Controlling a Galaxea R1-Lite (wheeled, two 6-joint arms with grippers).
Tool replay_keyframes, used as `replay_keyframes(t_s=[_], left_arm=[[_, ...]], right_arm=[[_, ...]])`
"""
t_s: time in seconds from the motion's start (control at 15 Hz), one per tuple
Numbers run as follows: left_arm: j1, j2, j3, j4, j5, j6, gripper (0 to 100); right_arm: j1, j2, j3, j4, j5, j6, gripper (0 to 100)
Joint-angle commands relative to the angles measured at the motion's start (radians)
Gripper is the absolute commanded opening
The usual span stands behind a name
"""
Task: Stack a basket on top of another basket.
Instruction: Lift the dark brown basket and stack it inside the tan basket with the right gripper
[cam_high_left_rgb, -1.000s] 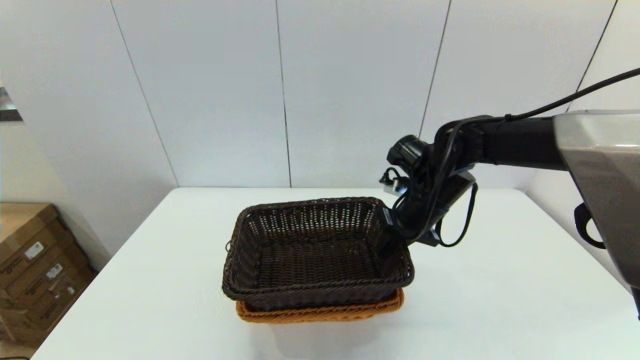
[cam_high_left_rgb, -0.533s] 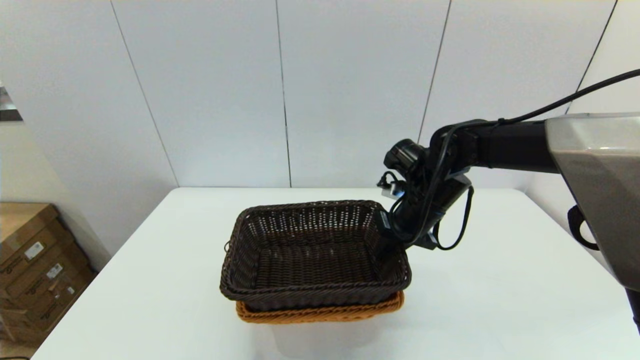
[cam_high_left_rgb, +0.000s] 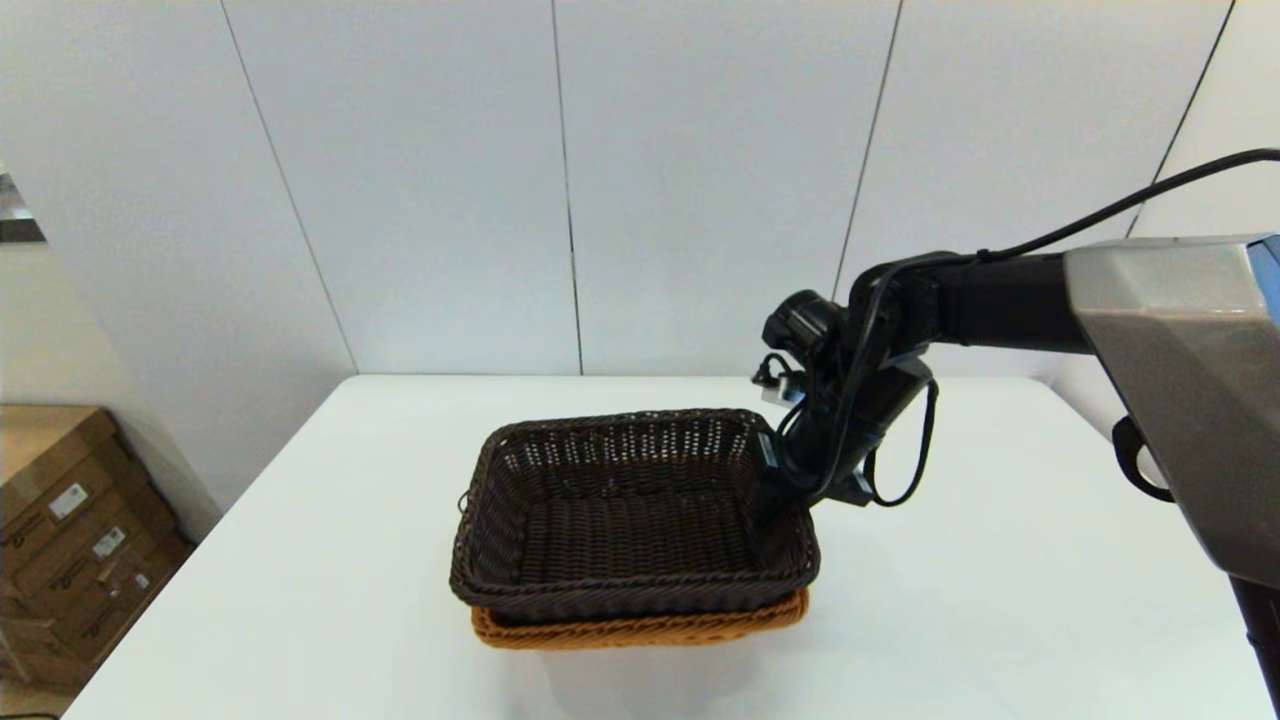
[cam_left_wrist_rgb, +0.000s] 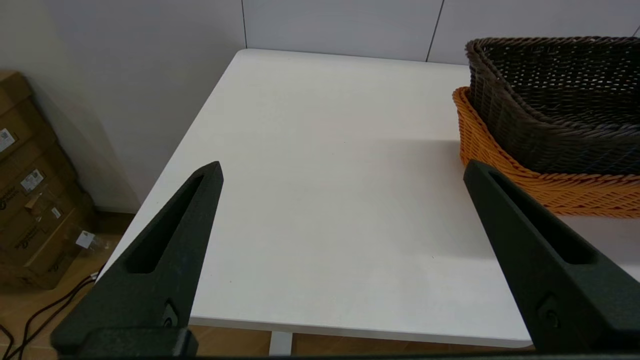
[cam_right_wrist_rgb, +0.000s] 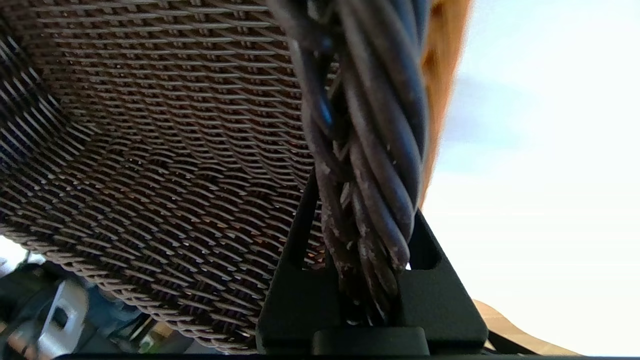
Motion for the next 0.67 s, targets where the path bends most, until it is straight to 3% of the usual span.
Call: replay_keyframes(t_s=[0.07, 0.2, 0.27, 0.67], left_arm=[[0.001, -0.002, 0.000, 0.001, 0.000, -0.001, 100], [-0.001, -0.002, 0.000, 0.001, 0.001, -0.001, 100], [-0.001, -0.002, 0.000, 0.001, 0.000, -0.001, 100], [-0.001, -0.002, 0.000, 0.001, 0.000, -0.001, 100]], right_arm=[[0.000, 0.010, 0.001, 0.006, 0.000, 0.003, 0], [0.000, 0.008, 0.000, 0.006, -0.002, 0.003, 0], [0.001, 0.004, 0.001, 0.006, -0.006, 0.003, 100], [-0.003, -0.027, -0.005, 0.004, -0.009, 0.004, 100]])
